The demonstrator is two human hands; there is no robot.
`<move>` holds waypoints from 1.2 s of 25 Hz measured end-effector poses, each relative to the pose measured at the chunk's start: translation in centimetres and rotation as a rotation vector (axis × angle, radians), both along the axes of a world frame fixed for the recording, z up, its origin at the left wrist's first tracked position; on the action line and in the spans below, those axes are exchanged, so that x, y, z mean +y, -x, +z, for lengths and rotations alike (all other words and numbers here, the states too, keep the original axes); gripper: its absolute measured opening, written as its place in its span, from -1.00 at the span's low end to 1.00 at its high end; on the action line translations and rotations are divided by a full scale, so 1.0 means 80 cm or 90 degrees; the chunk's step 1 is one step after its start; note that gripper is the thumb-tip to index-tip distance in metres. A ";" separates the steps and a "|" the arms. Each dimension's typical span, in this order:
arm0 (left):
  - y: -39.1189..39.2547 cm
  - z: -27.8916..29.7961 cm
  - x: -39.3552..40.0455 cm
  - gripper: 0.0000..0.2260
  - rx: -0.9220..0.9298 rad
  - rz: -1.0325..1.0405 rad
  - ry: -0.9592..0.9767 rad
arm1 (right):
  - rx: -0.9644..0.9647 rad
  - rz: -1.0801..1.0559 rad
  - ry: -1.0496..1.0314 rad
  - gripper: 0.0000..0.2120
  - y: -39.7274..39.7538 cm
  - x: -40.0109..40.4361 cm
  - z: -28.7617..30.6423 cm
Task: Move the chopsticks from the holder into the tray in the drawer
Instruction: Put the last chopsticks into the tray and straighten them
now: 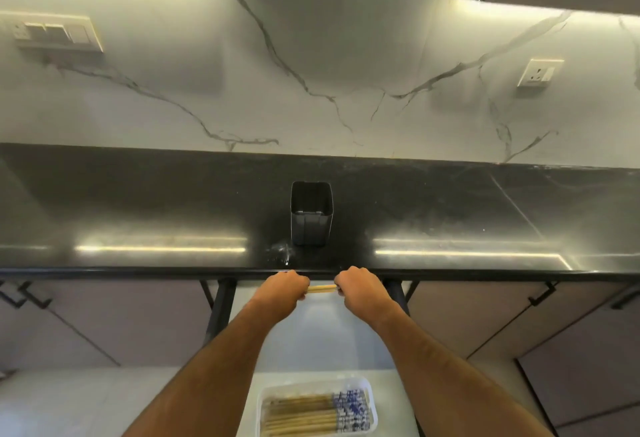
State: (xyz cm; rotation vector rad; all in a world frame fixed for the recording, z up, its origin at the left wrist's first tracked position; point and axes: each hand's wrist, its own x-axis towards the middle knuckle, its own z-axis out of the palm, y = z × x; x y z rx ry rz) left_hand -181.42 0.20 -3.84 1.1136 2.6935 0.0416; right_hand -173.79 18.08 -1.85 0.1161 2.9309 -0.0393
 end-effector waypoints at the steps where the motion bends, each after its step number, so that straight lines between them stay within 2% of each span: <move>1: -0.006 -0.007 -0.007 -0.91 -0.003 -0.004 0.000 | 0.003 0.007 0.004 -0.89 -0.008 0.000 -0.009; 6: -0.046 -0.061 -0.027 -0.91 -0.048 -0.006 -0.009 | -0.006 0.049 0.045 -0.90 -0.053 -0.010 -0.067; 11: -0.087 -0.116 -0.034 -0.90 -0.102 -0.007 -0.002 | -0.062 0.091 0.025 -0.91 -0.095 -0.019 -0.121; 15: -0.116 -0.151 -0.038 -0.90 -0.124 -0.008 0.012 | -0.103 0.094 0.030 -0.84 -0.117 -0.023 -0.154; 21: -0.145 -0.190 -0.058 -0.71 -0.148 0.007 0.025 | -0.115 0.089 0.046 -0.80 -0.135 -0.032 -0.194; 30: -0.165 -0.235 -0.053 -0.69 -0.140 0.039 0.051 | -0.129 0.083 0.029 -0.84 -0.147 -0.043 -0.243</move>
